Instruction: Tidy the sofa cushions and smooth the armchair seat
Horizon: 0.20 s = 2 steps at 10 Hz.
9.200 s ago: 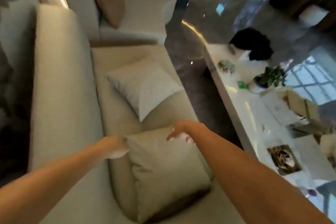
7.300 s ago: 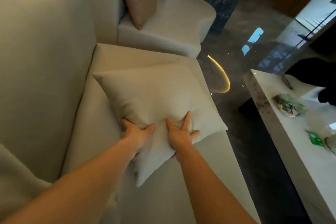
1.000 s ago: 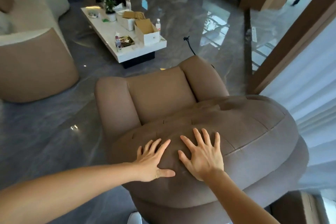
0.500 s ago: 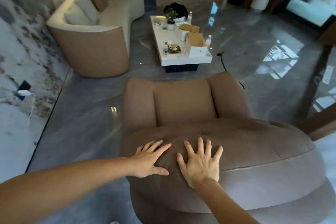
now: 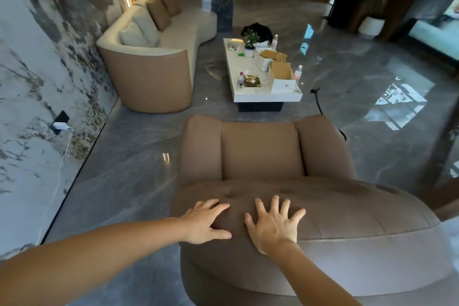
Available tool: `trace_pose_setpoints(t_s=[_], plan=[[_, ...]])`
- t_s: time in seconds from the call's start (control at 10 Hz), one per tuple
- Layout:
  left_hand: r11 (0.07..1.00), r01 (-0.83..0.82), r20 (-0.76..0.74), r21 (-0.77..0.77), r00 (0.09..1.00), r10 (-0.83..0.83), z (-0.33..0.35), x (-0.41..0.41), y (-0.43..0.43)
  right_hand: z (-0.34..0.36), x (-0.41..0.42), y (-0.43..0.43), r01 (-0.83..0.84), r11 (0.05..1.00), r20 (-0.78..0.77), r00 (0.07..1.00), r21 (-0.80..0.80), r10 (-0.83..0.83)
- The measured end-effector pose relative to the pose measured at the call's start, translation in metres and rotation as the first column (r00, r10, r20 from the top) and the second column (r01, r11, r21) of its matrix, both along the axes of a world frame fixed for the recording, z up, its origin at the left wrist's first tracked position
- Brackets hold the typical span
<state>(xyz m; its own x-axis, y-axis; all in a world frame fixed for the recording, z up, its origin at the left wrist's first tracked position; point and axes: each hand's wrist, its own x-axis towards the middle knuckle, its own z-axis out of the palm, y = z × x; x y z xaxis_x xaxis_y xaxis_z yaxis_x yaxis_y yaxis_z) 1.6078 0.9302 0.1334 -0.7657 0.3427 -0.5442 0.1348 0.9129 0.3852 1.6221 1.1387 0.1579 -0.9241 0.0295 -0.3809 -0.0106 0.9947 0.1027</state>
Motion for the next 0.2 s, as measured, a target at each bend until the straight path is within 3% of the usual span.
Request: trace_pose_setpoints(t_s=[0.1, 0.2], plan=[[0.999, -0.006, -0.009, 0.042, 1.000, 0.007, 0.019, -0.009, -0.006, 0.013, -0.010, -0.007, -0.021, 0.999, 0.074, 0.997, 0.043, 0.018], [0.997, 0.008, 0.085, -0.074, 0.996, -0.002, 0.047, -0.024, -0.026, 0.041, -0.045, -0.013, 0.011, 1.000, 0.244, 0.970, -0.005, -0.009]])
